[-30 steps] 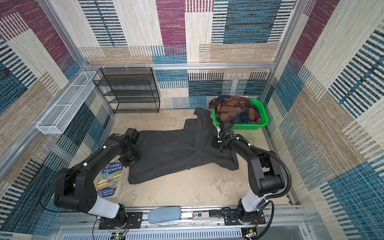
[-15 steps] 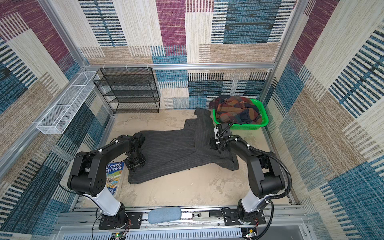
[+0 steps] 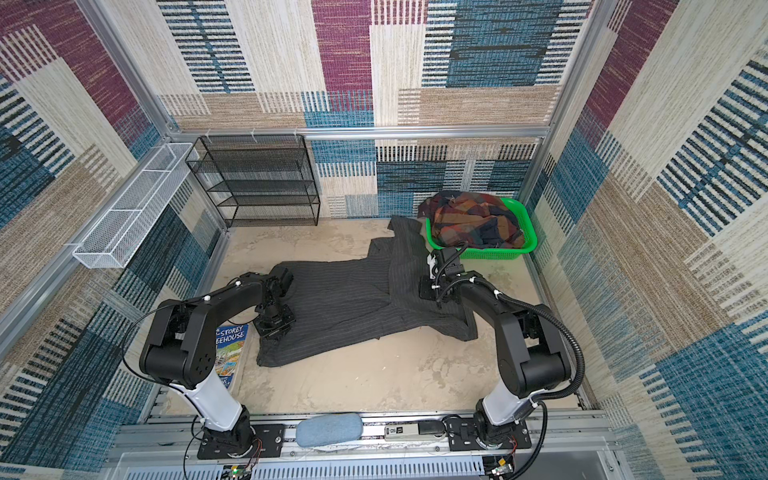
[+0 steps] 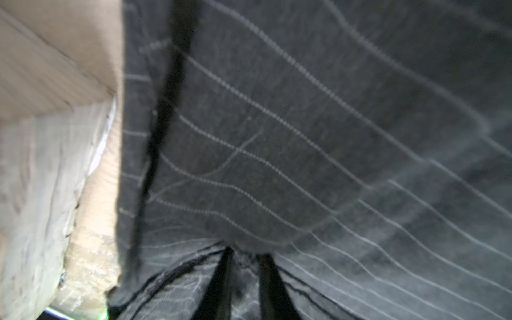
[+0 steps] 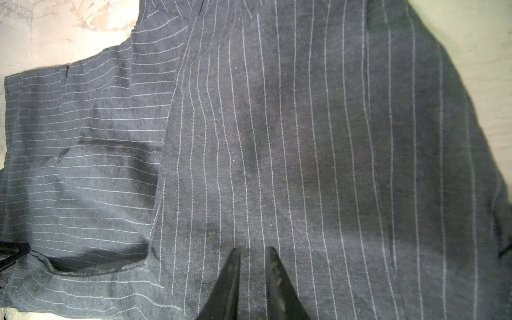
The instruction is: Fold and stack the long sleeve shirts
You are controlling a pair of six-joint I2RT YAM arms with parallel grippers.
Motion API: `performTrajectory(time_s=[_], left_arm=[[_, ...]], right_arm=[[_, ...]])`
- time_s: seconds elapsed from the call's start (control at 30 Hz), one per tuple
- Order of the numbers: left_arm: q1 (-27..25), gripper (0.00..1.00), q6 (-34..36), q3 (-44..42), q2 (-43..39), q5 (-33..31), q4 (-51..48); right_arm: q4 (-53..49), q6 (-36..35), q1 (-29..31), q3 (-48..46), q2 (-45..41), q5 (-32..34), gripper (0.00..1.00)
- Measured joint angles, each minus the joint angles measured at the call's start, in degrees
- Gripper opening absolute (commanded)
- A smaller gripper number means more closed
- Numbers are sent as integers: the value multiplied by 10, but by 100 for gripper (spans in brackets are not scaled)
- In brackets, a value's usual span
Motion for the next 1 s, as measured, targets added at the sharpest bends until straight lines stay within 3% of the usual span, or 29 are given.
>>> performTrajectory(time_s=[0.13, 0.47, 1.0], left_arm=[[0, 2, 0, -3, -9, -4, -1], [0, 5, 0, 35, -55, -6, -36], [0, 1, 0, 57, -116, -14, -80]], right_arm=[[3, 0, 0, -1, 0, 0, 20], [9, -2, 5, -5, 15, -20, 28], [55, 33, -4, 29, 127, -14, 26]])
